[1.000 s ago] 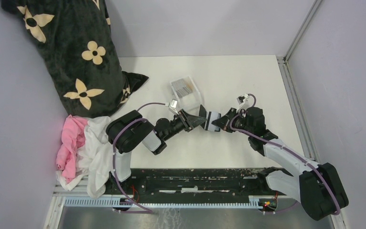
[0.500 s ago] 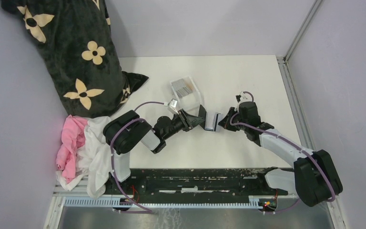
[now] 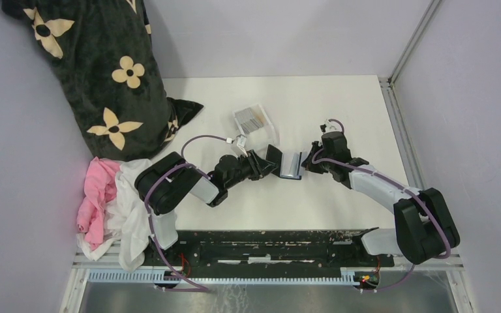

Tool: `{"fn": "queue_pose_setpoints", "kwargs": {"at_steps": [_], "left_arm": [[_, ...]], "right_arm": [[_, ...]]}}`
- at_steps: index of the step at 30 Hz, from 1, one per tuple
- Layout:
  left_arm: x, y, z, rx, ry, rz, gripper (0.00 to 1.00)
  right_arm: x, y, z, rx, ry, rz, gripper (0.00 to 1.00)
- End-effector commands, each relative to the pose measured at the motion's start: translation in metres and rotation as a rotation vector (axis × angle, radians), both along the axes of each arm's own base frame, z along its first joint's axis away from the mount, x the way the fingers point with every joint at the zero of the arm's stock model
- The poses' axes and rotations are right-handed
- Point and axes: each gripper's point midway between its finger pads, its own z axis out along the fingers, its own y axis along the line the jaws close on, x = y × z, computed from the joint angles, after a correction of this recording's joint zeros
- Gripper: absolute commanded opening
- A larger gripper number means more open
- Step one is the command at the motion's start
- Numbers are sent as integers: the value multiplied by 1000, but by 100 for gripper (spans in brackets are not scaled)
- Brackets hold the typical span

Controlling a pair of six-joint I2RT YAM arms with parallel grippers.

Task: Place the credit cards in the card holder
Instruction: Turn over the card slot in the card holder.

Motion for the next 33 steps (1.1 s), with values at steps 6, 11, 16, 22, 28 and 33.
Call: {"fn": "queue_pose_setpoints", "kwargs": {"at_steps": [6,11,16,22,28,33], "left_arm": [[9,0,0,50,-72,-1,38],[7,3,-13,85,-56,1,37],[3,12,-32,136,-22,15,36],[-2,18,-53,185,17,17,34],[-11,21,-76,228,67,1,32],[-19,19,-88,253,95,-22,27]], "right_arm": [[24,1,5,1,-31,-24,1],[28,4,2,41,-15,-34,1],[29,0,-2,66,-3,-56,1],[29,7,-4,111,14,-27,1],[30,24,-2,198,17,28,1],[29,32,7,251,1,52,1]]}}
